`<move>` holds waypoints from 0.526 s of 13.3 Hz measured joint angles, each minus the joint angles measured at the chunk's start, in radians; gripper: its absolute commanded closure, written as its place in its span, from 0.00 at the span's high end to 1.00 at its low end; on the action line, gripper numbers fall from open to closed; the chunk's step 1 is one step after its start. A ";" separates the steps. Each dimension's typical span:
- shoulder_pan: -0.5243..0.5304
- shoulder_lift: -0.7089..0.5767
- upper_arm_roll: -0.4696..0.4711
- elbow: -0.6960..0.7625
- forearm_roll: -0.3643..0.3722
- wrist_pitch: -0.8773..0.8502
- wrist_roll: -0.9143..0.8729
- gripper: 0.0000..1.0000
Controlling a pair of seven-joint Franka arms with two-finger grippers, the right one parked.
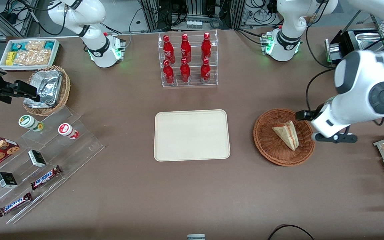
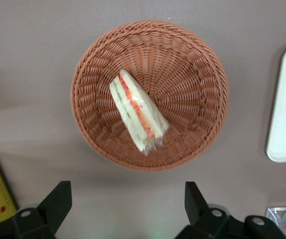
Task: Place sandwich from basket to tray
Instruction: 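Move the left gripper over the sandwich in the wicker basket, then lower the left gripper and close it on the wrapped sandwich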
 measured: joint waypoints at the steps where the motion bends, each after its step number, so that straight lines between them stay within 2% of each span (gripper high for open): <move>1: 0.000 0.003 0.001 -0.038 0.000 0.049 -0.016 1.00; 7: -0.008 0.032 0.001 -0.194 0.000 0.268 -0.329 1.00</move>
